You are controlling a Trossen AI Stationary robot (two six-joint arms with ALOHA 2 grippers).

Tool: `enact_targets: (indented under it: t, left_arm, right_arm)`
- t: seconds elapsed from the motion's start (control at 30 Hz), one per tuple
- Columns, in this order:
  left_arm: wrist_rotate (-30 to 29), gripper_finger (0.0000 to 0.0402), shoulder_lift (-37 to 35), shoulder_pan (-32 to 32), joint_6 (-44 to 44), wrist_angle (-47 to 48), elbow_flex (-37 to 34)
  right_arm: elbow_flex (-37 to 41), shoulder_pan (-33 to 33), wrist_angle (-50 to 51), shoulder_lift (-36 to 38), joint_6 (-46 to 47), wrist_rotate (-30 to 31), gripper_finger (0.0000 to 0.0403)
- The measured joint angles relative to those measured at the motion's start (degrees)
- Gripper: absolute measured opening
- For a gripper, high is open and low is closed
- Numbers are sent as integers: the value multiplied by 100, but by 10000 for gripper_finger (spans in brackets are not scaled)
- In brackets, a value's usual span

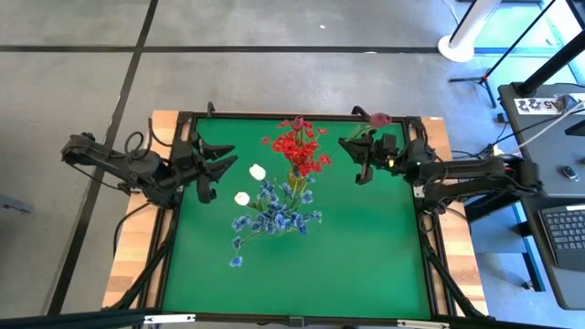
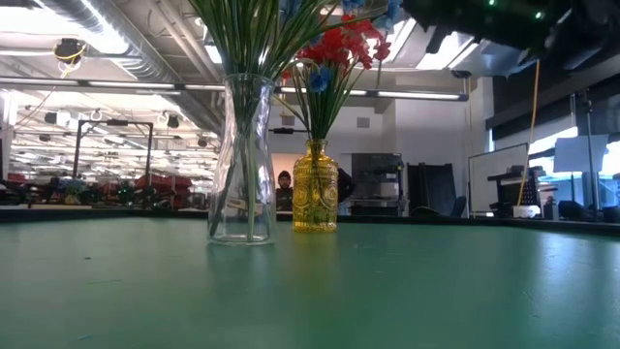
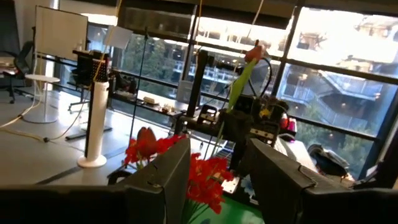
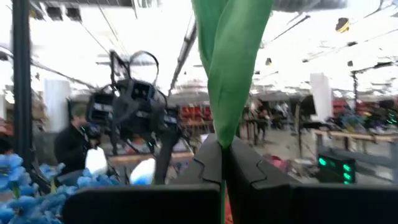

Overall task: Sort flowers into vase by color
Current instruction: Put the red flower into the yellow flower vase

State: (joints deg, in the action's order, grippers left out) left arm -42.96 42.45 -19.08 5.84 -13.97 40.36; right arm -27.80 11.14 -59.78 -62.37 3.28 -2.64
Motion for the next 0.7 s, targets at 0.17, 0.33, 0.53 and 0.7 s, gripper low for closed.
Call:
enact_targets:
  t: [0.17,0.33,0.53,0.7]
  left_arm:
    - [-3,155,33,71,172,6,-84]
    - [-2,155,33,119,283,23,-111]
    - [-2,155,33,119,303,24,-111]
    - [-2,155,33,118,305,39,-111]
  right_arm:
    - [49,17,-1065,-857,111,-167,0]
    - [49,19,-2002,-1692,119,-100,0]
    - [-103,228,-2940,-2378,396,-163,0]
    - [-476,360,-3042,-2773,695,-567,0]
